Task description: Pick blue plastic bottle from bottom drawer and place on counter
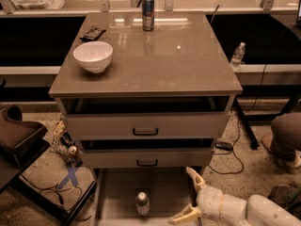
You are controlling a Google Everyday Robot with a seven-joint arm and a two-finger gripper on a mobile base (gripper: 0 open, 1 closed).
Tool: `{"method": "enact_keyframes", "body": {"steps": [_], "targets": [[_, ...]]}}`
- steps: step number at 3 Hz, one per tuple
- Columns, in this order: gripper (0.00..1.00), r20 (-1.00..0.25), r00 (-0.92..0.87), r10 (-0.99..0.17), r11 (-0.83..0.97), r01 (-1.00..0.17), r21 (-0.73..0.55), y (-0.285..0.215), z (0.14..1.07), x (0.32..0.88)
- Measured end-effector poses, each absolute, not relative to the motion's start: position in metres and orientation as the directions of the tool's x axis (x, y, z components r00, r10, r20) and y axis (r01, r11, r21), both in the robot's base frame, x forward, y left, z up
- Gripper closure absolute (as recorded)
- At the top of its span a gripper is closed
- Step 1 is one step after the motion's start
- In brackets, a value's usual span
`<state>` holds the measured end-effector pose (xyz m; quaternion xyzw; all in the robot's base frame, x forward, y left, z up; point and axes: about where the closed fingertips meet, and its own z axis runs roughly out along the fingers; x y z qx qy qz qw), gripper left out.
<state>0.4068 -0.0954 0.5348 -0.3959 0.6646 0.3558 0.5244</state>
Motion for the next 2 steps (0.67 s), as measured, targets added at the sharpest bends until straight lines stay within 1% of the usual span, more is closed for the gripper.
{"method": "enact_keyframes", "body": {"steps": [1,2], "targets": [[0.00,-0.981,-0.156,-0.119,0.429,-0.899,0.091,-0.0736,0.4744,0.4096],[0.00,-0.981,-0.157,-0.117,0.427,-0.899,0.093,-0.0727,0.4735,0.4098]]}}
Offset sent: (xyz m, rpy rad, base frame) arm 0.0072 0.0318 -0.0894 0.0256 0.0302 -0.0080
